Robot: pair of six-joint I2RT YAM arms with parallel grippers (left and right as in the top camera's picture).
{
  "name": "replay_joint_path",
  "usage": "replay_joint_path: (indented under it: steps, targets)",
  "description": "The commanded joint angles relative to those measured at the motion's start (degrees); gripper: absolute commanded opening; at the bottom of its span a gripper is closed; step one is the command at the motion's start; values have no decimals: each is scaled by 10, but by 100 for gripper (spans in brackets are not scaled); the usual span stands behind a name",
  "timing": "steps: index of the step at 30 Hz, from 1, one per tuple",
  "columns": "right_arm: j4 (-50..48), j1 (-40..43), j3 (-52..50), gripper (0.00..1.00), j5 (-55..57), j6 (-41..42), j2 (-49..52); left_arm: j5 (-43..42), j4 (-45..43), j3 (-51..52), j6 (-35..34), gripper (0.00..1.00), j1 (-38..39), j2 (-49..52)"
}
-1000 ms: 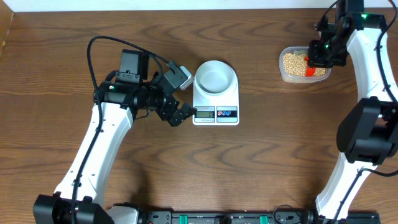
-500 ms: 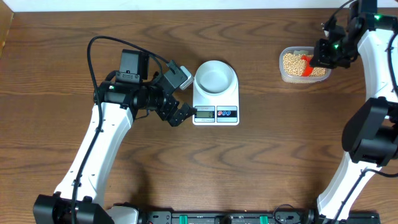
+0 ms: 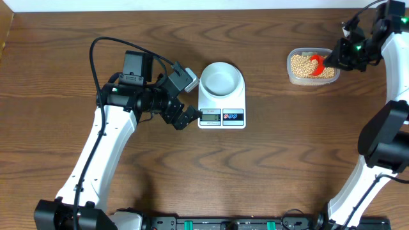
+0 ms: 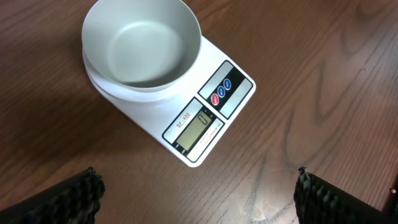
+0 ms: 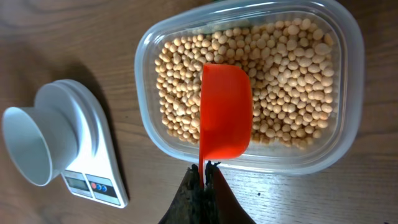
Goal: Scoop item into bowl and weigh 50g on scale
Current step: 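Drag the red scoop through the soybeans and lift it out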
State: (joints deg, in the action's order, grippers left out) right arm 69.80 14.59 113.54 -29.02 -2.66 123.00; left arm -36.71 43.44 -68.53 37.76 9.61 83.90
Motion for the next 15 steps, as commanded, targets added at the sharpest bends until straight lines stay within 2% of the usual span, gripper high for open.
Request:
replay_joint_path:
  steps: [1,15]
  targets:
    - [-1,14,10,1,-61,-20,9,3,1,5,8,100,1,0]
    - [-1,64,10,1,-186,-62,9,3,1,5,8,100,1,0]
